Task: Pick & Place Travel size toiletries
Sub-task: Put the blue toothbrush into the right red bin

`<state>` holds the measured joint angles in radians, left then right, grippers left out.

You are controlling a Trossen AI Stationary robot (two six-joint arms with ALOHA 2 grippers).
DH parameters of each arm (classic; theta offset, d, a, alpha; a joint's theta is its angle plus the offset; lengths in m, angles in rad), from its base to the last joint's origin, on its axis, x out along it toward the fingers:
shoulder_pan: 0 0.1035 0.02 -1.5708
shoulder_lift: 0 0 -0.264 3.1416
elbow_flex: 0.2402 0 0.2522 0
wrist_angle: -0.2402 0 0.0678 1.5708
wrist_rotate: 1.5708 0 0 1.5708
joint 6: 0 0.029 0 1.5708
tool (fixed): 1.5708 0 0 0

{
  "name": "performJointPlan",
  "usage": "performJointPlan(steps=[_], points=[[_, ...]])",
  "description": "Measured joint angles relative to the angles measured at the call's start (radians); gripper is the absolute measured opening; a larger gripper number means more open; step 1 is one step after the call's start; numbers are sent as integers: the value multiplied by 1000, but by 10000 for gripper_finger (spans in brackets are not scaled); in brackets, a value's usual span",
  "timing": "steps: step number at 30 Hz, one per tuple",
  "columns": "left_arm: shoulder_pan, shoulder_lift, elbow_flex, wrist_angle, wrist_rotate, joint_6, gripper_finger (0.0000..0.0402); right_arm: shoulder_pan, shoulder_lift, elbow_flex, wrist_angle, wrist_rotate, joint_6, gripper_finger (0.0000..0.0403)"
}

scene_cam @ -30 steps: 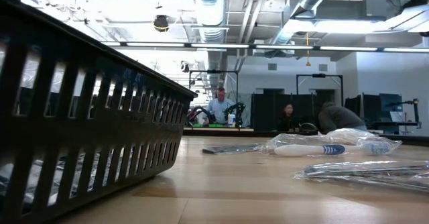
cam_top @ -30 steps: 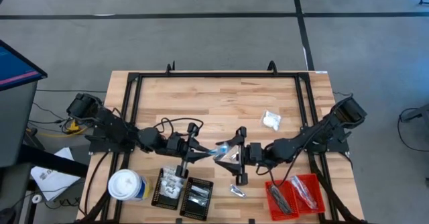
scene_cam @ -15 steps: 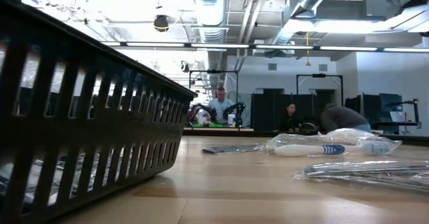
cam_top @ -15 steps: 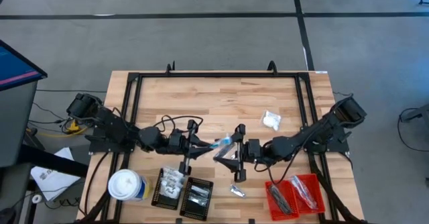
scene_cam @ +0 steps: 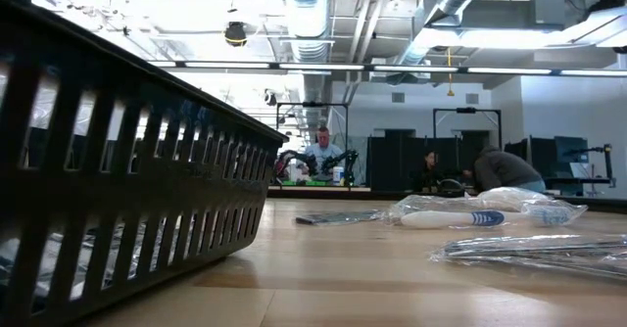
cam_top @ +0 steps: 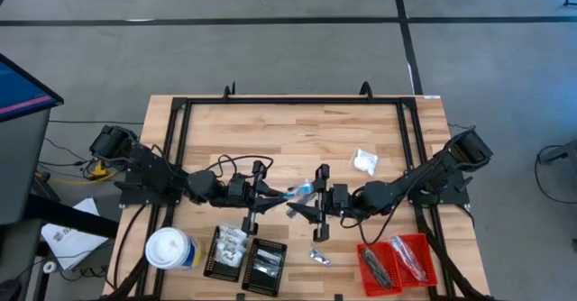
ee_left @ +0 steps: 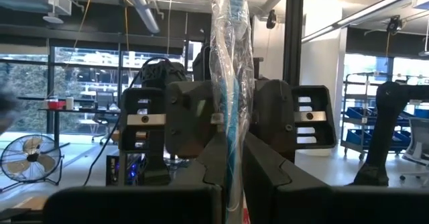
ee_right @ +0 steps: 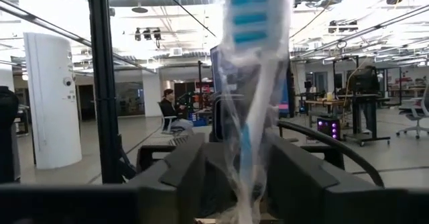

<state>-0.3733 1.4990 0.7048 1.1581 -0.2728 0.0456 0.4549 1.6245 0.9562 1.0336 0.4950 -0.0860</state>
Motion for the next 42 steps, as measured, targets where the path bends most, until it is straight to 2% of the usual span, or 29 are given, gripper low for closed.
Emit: performJointPlan(steps=[11,14,17,22,25,29,32,35,39,42], points=[[-1,0,0,-2,2,-7,14,0,-1,0,-17,0,-24,19],[-1,0,0,-11,14,-21,24,3,-2,0,-28,3,-29,15],[-3,0,0,-12,14,-21,57,11,-2,0,-31,12,-28,24],[-37,-24,0,-17,7,-17,139,73,-41,0,-84,128,-97,9],[-71,-64,0,-53,-50,21,189,129,-107,0,-147,222,-130,14],[-117,-124,0,-130,-172,104,237,230,-216,0,-325,372,-96,16],[-145,-154,0,-165,-242,138,254,324,-295,0,-495,528,5,9],[-164,-172,0,-184,-281,161,258,420,-391,0,-712,631,230,9],[-165,-172,0,-192,-289,161,254,534,-502,1,-1022,632,603,9],[-161,-173,0,-193,-289,160,250,589,-526,1,-1230,601,884,9]])
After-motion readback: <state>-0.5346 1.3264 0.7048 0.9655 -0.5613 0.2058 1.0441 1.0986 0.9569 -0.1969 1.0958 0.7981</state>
